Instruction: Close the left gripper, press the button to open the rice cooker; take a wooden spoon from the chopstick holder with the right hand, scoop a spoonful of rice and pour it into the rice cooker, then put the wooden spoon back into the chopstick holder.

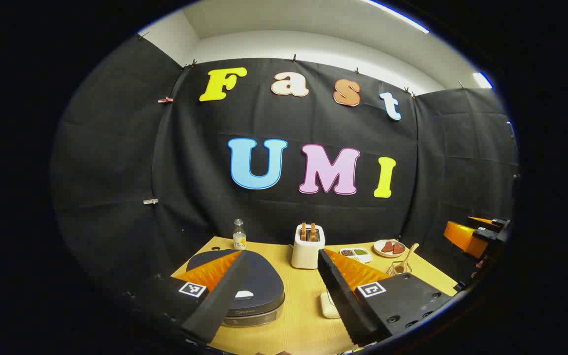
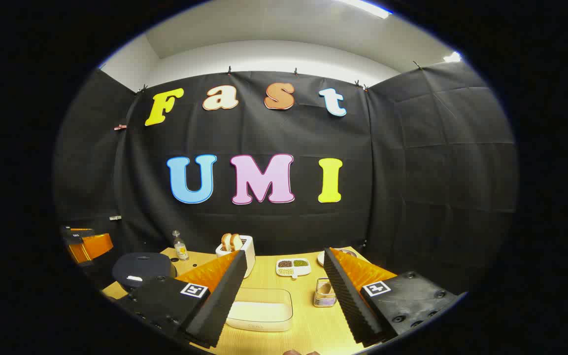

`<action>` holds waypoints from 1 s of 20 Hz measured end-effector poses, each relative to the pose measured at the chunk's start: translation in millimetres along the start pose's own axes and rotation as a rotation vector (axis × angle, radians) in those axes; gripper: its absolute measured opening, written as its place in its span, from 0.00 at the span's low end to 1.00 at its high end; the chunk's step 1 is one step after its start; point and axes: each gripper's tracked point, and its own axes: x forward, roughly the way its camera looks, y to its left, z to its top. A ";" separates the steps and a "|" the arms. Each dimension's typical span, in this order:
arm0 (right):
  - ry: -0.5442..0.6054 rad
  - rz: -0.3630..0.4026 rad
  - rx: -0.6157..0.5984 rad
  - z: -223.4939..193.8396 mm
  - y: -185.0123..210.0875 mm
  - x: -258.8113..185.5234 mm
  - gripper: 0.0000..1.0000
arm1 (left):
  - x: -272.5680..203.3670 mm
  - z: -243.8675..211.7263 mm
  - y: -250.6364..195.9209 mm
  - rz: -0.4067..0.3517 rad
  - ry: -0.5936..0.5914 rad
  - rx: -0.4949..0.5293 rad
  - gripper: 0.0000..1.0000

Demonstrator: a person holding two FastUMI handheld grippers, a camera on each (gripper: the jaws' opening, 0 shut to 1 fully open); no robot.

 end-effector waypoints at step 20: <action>0.020 -0.009 -0.014 1.6 -3.9 -7.9 0.98 | -3.8 -4.7 10.6 0.005 0.025 0.000 0.95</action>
